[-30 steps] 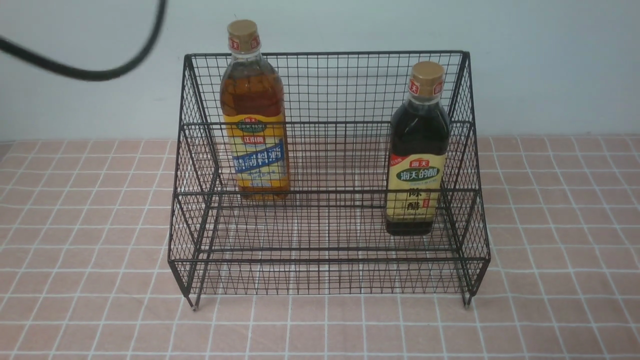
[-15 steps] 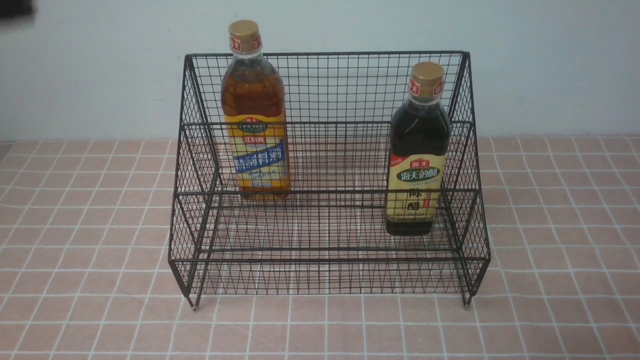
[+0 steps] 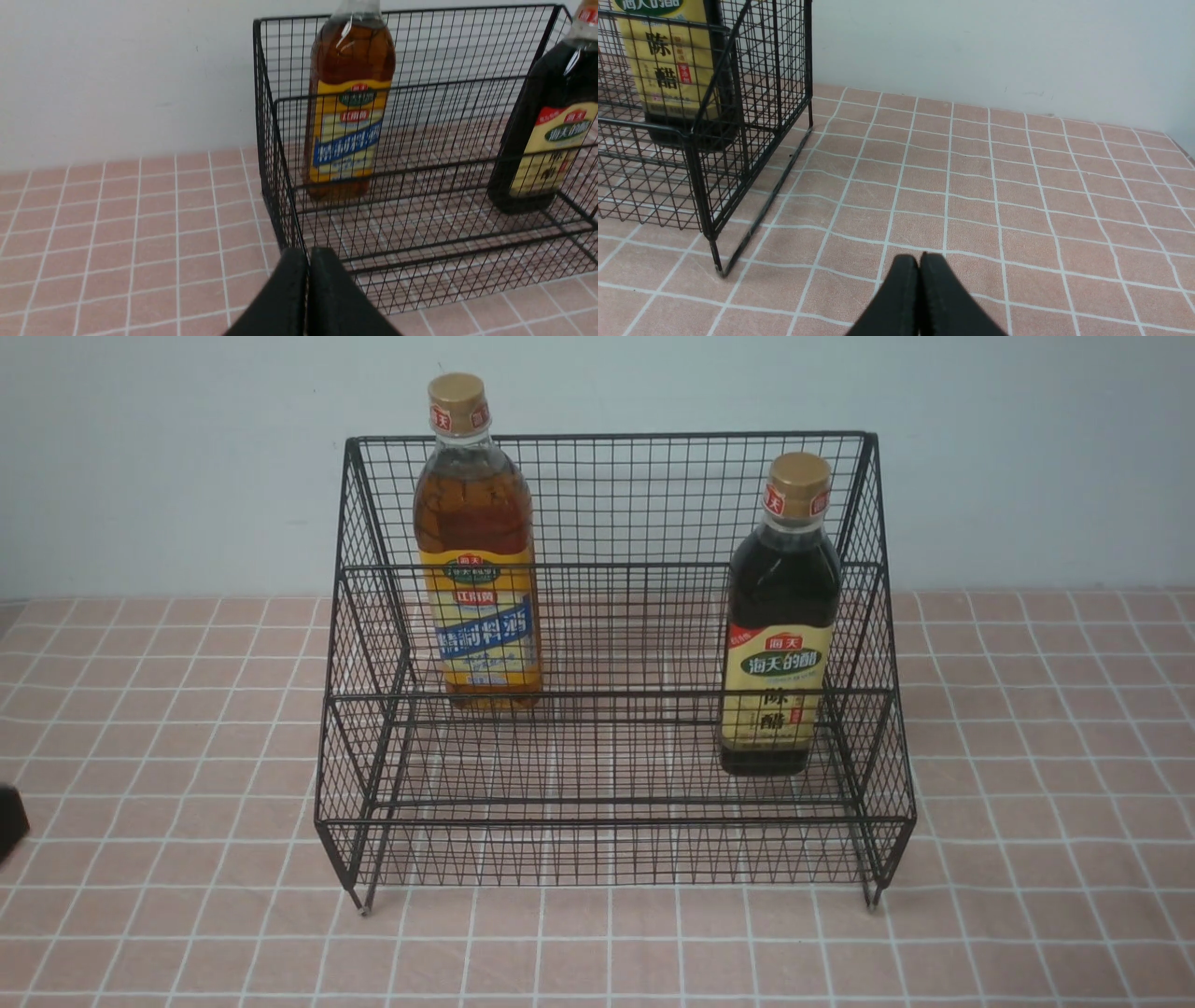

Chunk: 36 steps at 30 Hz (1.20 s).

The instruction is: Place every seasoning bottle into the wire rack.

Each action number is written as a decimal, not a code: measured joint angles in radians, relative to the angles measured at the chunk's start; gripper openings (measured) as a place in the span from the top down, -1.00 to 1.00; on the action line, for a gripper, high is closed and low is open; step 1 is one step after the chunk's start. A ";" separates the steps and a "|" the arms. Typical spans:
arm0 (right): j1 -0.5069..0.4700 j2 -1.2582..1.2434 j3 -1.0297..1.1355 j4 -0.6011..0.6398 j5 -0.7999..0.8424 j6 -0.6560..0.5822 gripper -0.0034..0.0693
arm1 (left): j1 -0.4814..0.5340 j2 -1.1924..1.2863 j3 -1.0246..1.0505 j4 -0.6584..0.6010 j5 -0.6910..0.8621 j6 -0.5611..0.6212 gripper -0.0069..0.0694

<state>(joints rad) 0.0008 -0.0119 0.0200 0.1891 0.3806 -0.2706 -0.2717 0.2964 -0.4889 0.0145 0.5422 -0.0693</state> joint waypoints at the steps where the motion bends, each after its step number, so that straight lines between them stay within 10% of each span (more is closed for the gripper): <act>1: 0.000 0.000 0.000 0.000 0.000 0.000 0.95 | 0.000 -0.003 0.003 0.000 0.001 0.000 0.84; 36: 0.000 0.000 0.000 -0.001 0.000 0.000 0.95 | 0.208 -0.308 0.517 -0.001 -0.180 0.089 0.84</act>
<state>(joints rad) 0.0008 -0.0119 0.0200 0.1882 0.3806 -0.2706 -0.0636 -0.0112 0.0279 0.0135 0.3619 0.0192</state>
